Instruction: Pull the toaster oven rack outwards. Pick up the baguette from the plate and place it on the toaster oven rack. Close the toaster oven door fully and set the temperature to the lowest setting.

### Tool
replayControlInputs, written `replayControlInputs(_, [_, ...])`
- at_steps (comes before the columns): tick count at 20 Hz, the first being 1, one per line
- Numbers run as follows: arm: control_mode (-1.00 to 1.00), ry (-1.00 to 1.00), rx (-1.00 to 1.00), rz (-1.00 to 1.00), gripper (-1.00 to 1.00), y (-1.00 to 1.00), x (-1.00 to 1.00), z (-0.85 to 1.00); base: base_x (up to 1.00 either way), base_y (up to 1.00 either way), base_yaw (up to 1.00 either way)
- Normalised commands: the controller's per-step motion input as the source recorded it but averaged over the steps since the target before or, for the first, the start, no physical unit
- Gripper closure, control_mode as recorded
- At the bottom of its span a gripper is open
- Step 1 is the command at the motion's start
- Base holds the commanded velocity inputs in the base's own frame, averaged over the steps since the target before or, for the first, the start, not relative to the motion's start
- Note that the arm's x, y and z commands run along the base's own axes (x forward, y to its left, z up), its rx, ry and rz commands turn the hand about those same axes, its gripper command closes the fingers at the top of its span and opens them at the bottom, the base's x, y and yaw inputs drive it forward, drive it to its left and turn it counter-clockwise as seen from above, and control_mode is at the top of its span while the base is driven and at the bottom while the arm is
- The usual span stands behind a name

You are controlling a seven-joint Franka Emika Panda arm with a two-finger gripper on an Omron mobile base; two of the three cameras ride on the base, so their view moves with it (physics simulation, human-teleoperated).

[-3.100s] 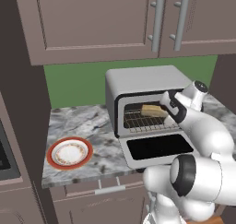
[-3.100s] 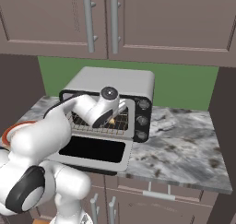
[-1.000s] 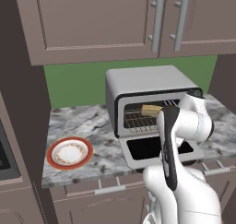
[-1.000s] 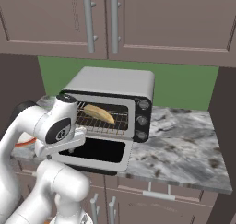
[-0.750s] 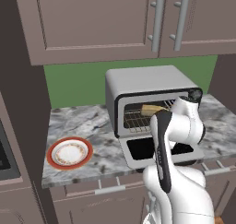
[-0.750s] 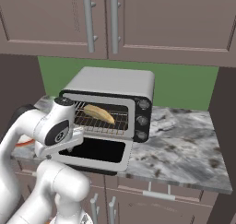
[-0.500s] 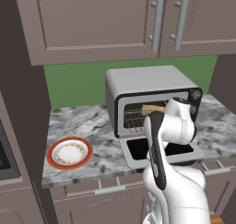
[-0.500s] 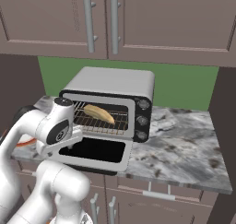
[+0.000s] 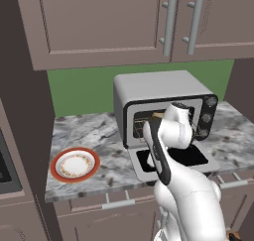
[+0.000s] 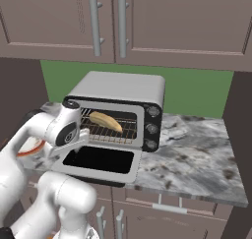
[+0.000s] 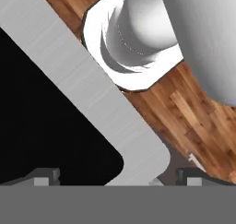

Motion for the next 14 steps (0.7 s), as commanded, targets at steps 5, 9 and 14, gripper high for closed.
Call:
replayControlInputs(5, [-1.00, 0.03, 0.00, -0.03, -1.00, 0.16, 0.60, 0.00, 0.00, 0.00, 0.00])
replayControlInputs(9, [-1.00, 0.01, 0.00, -0.03, -1.00, 0.13, 0.63, 0.00, 0.00, 0.00, 0.00])
replayControlInputs(14, [-1.00, 0.00, 0.00, -0.01, -1.00, 0.09, 0.53, 0.00, 0.00, 0.00, 0.00])
